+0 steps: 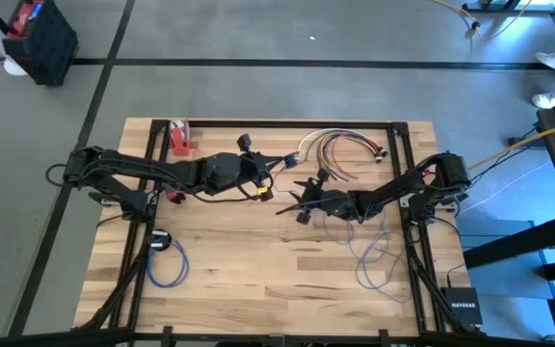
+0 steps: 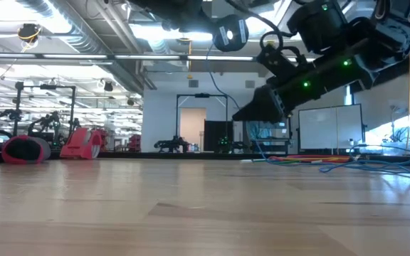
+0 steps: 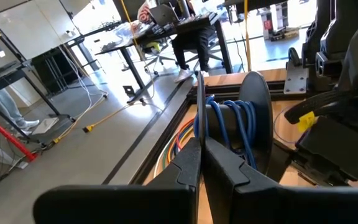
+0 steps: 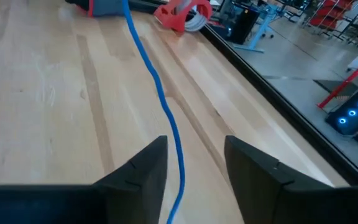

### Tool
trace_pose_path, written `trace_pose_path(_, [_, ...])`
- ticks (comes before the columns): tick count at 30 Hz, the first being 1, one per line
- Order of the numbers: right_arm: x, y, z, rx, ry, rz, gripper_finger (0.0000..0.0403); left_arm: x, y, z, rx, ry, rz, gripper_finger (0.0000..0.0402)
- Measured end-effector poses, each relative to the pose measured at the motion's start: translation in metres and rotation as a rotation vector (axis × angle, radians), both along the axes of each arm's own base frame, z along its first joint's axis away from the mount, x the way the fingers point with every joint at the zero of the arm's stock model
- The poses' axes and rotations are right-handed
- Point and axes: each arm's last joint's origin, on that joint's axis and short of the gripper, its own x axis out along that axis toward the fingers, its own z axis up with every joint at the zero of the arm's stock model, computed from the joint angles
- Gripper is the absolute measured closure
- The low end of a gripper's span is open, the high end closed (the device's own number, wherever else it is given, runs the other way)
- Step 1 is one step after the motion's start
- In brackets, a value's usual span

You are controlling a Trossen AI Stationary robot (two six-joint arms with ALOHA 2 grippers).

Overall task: Coil cords
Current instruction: Coil the blue cable wire on the black spool

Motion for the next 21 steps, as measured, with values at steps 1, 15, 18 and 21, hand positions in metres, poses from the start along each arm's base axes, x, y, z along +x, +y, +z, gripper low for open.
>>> trace_pose_path(1, [0.0, 0.0, 0.0, -0.008, 0.003, -0.006, 0.0262, 0.0, 0.0, 0.0, 0.0, 0.0, 0.0, 0.0396])
trace_pose_path(15, [-0.013, -0.004, 0.002, -0.118, 0.139, -0.086, 0.0396, 0.0, -0.003, 0.0, 0.016, 0.01, -0.014, 0.0396])
trace_pose_path(18, [-0.02, -0.007, 0.004, -0.127, 0.133, -0.12, 0.0391, 0.0, -0.007, 0.0, 0.031, 0.018, -0.028, 0.0396])
trace_pose_path(21, [-0.028, -0.013, 0.004, -0.133, 0.136, -0.161, 0.0394, 0.0, -0.011, 0.0, 0.048, 0.028, -0.043, 0.0396])
